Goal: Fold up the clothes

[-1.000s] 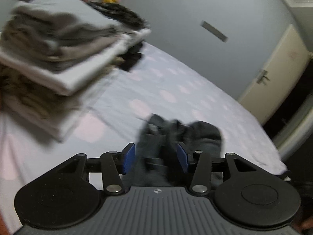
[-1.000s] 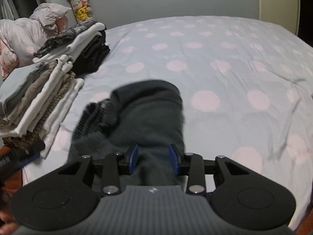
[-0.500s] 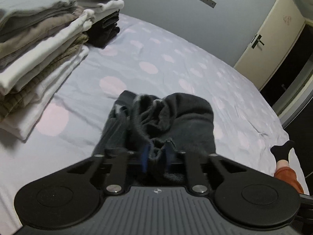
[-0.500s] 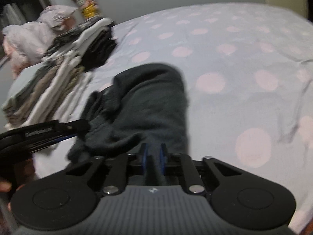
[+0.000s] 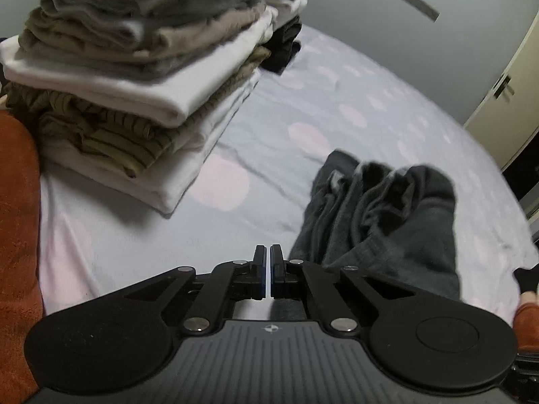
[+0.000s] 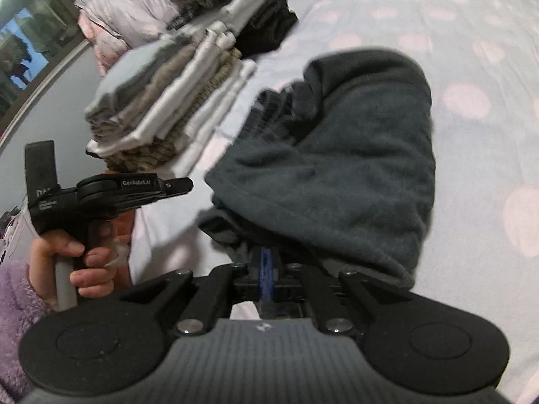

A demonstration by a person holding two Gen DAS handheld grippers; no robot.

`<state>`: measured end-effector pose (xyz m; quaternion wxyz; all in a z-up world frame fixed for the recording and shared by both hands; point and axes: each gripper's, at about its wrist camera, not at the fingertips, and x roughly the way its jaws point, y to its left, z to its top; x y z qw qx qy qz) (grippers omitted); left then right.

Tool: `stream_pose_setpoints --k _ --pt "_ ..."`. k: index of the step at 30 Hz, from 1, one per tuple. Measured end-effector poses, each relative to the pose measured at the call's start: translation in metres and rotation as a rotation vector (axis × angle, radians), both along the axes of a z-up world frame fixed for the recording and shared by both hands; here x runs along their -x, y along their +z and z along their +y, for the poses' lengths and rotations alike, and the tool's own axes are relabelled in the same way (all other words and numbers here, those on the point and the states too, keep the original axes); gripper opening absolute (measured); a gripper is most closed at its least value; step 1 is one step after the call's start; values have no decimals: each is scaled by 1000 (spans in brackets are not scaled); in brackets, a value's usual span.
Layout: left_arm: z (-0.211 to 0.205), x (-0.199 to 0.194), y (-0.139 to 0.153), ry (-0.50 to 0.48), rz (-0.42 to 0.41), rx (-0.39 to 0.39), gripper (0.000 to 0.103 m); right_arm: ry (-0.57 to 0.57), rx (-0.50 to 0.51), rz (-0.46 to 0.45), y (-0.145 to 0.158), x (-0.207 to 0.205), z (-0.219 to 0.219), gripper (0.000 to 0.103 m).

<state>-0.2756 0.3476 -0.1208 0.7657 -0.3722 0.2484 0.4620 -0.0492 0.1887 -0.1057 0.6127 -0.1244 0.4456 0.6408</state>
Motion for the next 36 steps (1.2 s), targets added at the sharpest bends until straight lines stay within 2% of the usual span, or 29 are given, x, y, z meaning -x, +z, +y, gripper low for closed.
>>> stream_pose_setpoints --k 1,3,4,6,8,10,14,16,17,20,23,29,33,36 --pt "-3 -3 5 -18 -6 -17 3 -19 -13 -25 4 -2 -2 6" --pt "-7 -12 13 -56 -10 -57 16 -68 -36 -82 11 -7 -2 6" --pt "-10 -18 16 -77 -8 -79 19 -92 -41 -105 13 -11 -2 6" --pt "-17 -33 23 -130 4 -135 30 -138 -38 -142 12 -18 1 6" --pt "-23 -49 24 -182 17 -171 38 -167 -22 -163 7 -25 3 6" --pt "-26 -62 19 -226 23 -178 39 -171 2 -161 -1 -29 4 6" --pt "-28 -76 -2 -224 165 -148 38 -143 107 -105 -31 -30 8 6" --pt "-25 -71 -14 -209 182 -114 41 -119 172 -77 -49 -28 11 6" --pt "-23 -67 -19 -201 189 -97 46 -110 193 -69 -56 -26 11 6" --pt "-22 -59 -19 -179 161 -74 49 -84 207 -81 -60 -20 11 5" --pt "-25 -57 -10 -168 144 -89 49 -81 179 -93 -46 -21 7 8" --pt "-28 -67 21 -197 80 -199 48 -161 0 -183 -7 -32 0 11" --pt "-16 -94 30 -260 64 -233 51 -240 -48 -241 -3 -54 8 22" --pt "-3 -118 26 -285 79 -227 50 -277 -64 -229 -12 -70 11 22"
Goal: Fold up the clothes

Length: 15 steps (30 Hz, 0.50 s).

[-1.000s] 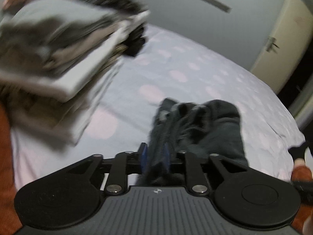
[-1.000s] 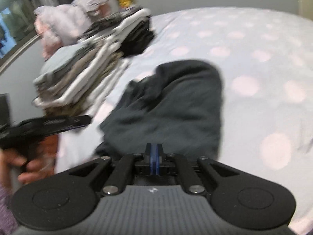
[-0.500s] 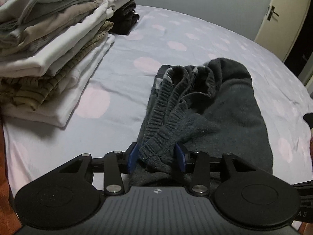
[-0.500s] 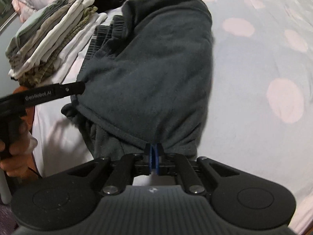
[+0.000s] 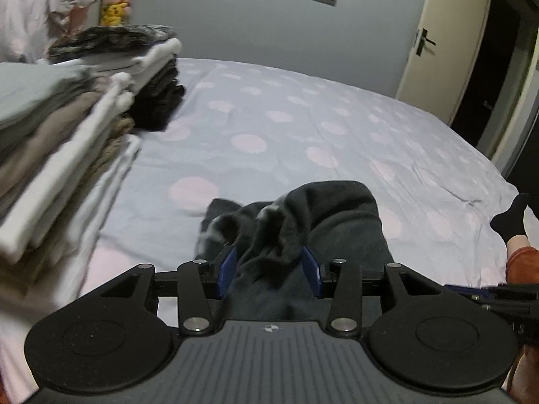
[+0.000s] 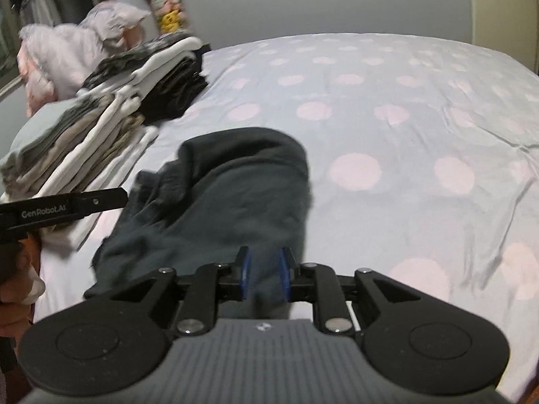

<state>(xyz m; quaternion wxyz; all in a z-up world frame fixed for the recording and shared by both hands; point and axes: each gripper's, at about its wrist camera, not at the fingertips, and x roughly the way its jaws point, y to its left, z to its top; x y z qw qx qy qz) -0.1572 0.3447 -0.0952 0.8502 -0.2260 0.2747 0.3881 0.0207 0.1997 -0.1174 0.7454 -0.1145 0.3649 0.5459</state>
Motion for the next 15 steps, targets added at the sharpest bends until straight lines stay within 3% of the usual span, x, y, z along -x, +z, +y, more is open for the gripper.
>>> stream_pose_setpoints --k 4,7,9,15 --pt "18 -25 -13 -14 17 29 44 -31 -32 -37 -14 -10 -1 22" --pt "29 -39 -22 -17 36 45 34 -47 -46 -75 -22 -17 -2 23" --pt "35 -43 -27 -14 36 48 8 -55 -51 -71 -27 -23 -2 23" --pt "44 -20 -9 54 -33 -4 4 -88 -56 -45 -37 -37 -3 23"
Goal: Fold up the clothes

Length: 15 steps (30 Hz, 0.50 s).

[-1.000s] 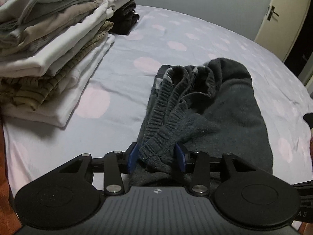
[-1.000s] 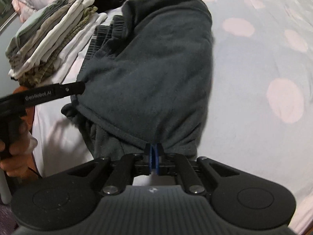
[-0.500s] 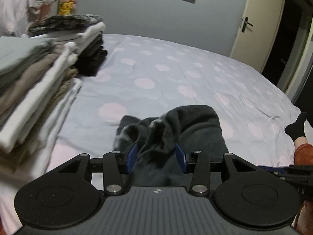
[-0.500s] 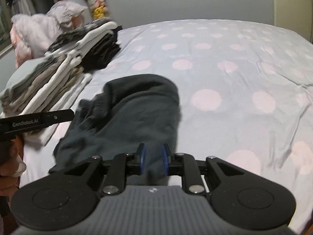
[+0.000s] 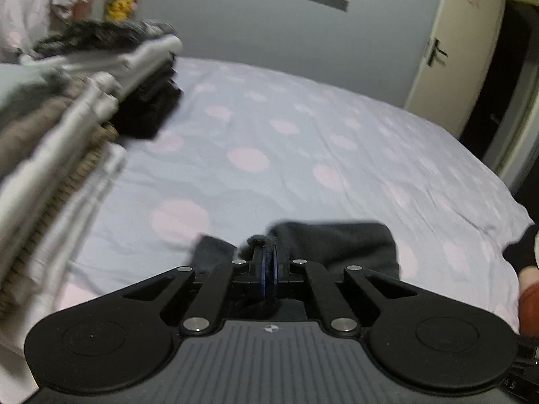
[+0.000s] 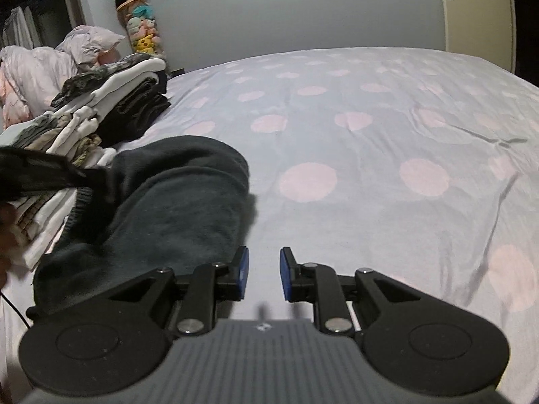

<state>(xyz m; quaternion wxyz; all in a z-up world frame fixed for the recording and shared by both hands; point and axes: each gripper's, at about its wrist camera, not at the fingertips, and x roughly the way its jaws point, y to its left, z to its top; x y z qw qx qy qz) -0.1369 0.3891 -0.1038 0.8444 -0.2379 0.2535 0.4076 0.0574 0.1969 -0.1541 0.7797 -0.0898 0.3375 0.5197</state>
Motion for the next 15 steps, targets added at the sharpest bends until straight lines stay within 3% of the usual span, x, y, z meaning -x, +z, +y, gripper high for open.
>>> stream_pose_setpoints --k 4,9,13,15 --pt "29 9 -8 43 54 19 4 3 -4 47 -6 -3 4 23" --pt "57 1 -48 17 114 87 5 21 20 40 -14 0 11 23" --pt "62 6 -52 16 93 110 7 6 43 45 -19 -3 15 23" --pt "59 11 -46 19 88 96 19 -6 37 62 -19 -5 15 23"
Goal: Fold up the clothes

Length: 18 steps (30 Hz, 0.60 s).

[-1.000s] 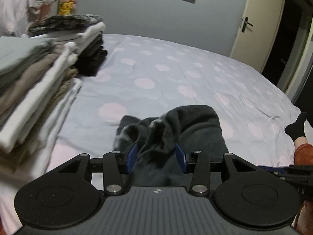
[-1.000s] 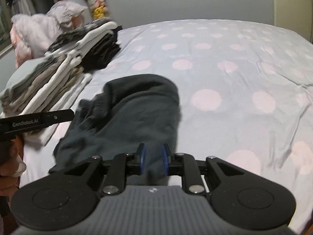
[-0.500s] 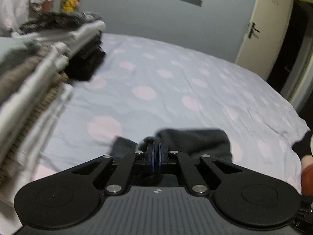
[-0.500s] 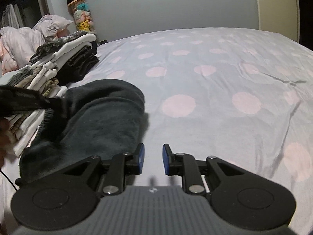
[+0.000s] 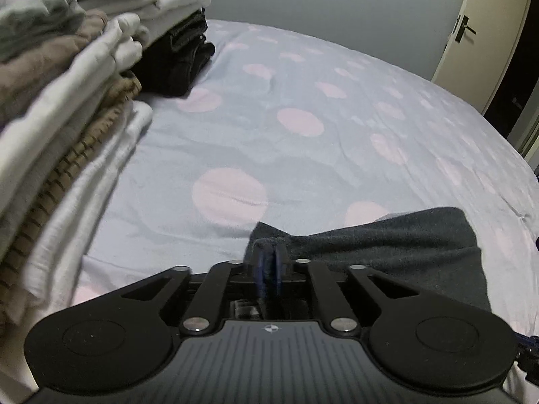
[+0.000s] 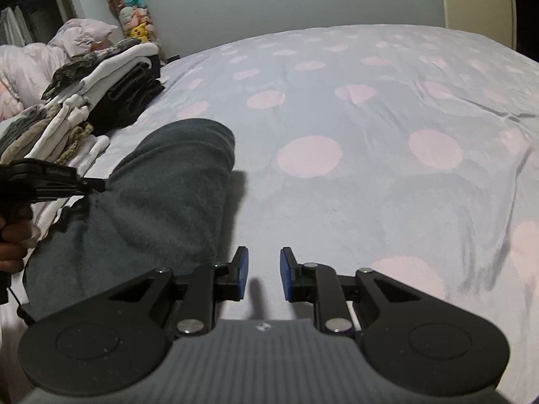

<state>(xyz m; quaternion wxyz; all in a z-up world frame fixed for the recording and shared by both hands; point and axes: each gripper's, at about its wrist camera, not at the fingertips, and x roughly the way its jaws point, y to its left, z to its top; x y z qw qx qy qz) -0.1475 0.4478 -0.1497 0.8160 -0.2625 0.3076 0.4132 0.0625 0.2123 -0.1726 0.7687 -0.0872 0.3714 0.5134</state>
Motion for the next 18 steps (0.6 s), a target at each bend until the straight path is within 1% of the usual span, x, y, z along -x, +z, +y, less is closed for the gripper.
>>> stream_pose_setpoints --k 1,2,3,4,5,6,7,8,9,12,13,15,18 --pt "-3 3 4 5 -1 -15 25 -5 -7 12 1 -1 0 24" --pt "-7 9 10 9 -10 -28 37 -9 -17 23 4 -2 -1 26" --pt "-11 13 15 10 -22 -32 51 -14 -30 32 6 -3 -3 32" --pt "-13 19 19 8 -42 -31 57 -17 -41 43 9 -4 -4 36" --pt "-16 25 22 2 -74 -24 65 -21 -50 55 11 -5 -5 38" --pt "-19 31 24 -10 -106 -10 67 -25 -60 73 13 -6 -5 42" --pt "-22 35 23 -23 -121 9 69 -27 -67 96 15 -8 -5 49" --pt "-24 38 23 -35 -134 26 72 -28 -73 121 16 -9 -4 51" --pt "-24 38 21 -36 -129 39 73 -29 -76 149 16 -11 -2 53" --pt "-23 38 7 -15 -69 56 73 -14 -64 230 12 -15 10 61" --pt "-20 38 1 -12 -60 71 74 -5 -55 253 11 -16 15 62" --pt "-10 38 -6 -24 -88 105 81 11 -37 269 4 -17 25 62" --pt "7 33 -17 -55 -117 164 83 11 -8 276 -7 -20 42 62"
